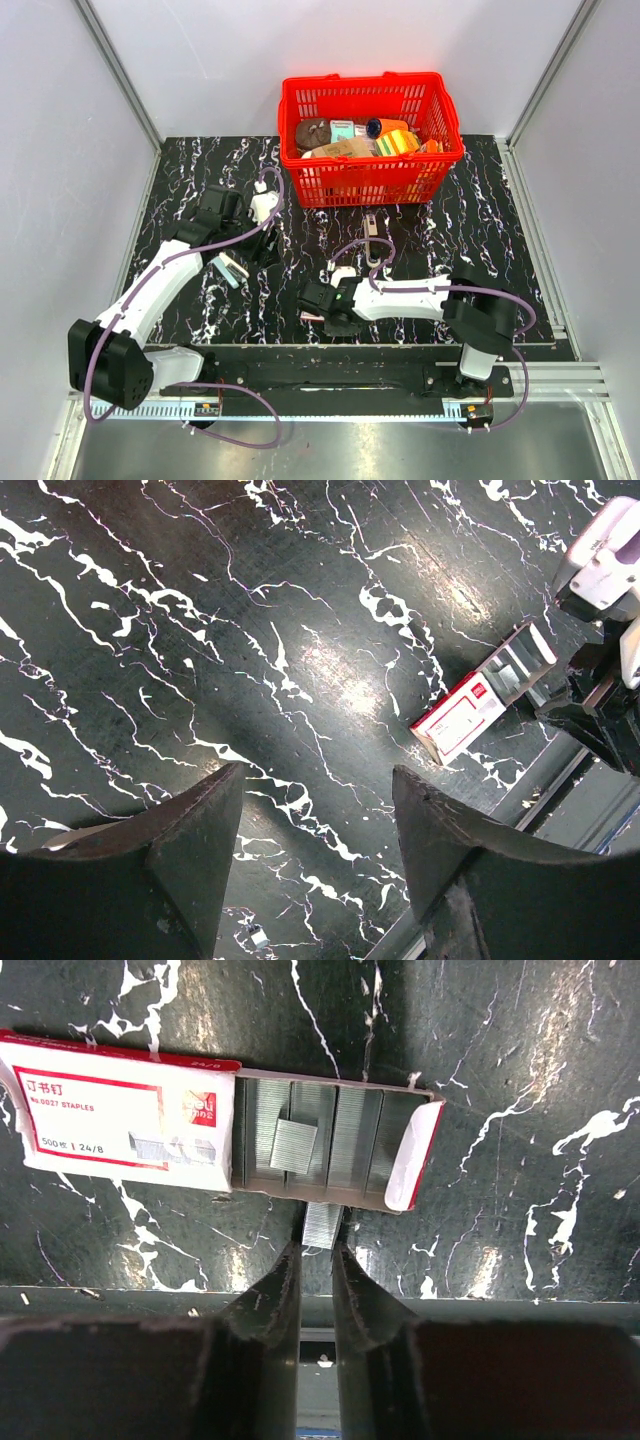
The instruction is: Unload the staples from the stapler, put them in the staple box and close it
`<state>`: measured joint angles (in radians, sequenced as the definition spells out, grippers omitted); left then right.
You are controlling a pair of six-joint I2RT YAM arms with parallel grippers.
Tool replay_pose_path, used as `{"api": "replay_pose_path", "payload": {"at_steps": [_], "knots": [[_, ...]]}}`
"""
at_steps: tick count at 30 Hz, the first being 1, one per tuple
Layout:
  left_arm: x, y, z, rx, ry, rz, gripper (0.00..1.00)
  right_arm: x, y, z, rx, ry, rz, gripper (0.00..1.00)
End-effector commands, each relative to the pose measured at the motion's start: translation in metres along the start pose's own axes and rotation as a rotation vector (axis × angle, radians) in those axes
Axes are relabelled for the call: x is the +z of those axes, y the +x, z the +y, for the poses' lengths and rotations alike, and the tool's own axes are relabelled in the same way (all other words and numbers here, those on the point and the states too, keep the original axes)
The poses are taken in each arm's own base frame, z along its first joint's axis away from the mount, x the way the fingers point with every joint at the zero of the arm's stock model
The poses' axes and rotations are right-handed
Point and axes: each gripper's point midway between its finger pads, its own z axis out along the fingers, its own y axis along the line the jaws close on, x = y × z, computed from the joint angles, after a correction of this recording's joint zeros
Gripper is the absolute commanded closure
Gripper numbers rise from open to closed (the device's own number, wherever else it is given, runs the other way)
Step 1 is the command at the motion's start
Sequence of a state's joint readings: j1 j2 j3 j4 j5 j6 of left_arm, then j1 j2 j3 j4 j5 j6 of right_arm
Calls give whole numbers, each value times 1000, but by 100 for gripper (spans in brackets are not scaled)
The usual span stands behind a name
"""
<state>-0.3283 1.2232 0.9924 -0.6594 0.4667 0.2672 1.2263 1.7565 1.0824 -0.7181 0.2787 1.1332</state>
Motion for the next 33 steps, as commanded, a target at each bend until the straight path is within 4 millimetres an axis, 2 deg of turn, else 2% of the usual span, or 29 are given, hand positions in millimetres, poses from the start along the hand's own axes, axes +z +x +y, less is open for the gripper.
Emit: {"api": "replay_pose_path", "payload": {"at_steps": [1,5,11,14,18,26,29,33], "knots": [[-14,-23,-1,65,-20,-69,35,-7,-7,6,-9,2,-31,85],[-17,-26,-3,72,-14,-70,35,-21,-17,6,-17,-20,-71,93],[-21,-26,-5,85,-14,-77,35,-62,-52,18,-21,-119,-204,95],[-21,-25,-4,83,-16,-74,35,-70,-69,23,-32,-120,-251,95],[-20,-23,-3,81,-23,-67,35,-60,-83,29,-41,-94,-250,94],[-15,-16,3,76,-39,-38,35,-16,-128,36,13,-31,-250,93],[-12,-13,5,75,-44,-26,35,-3,-140,39,37,-40,-250,89],[-9,-11,8,73,-49,-19,35,13,-143,46,52,-61,-223,81]]}}
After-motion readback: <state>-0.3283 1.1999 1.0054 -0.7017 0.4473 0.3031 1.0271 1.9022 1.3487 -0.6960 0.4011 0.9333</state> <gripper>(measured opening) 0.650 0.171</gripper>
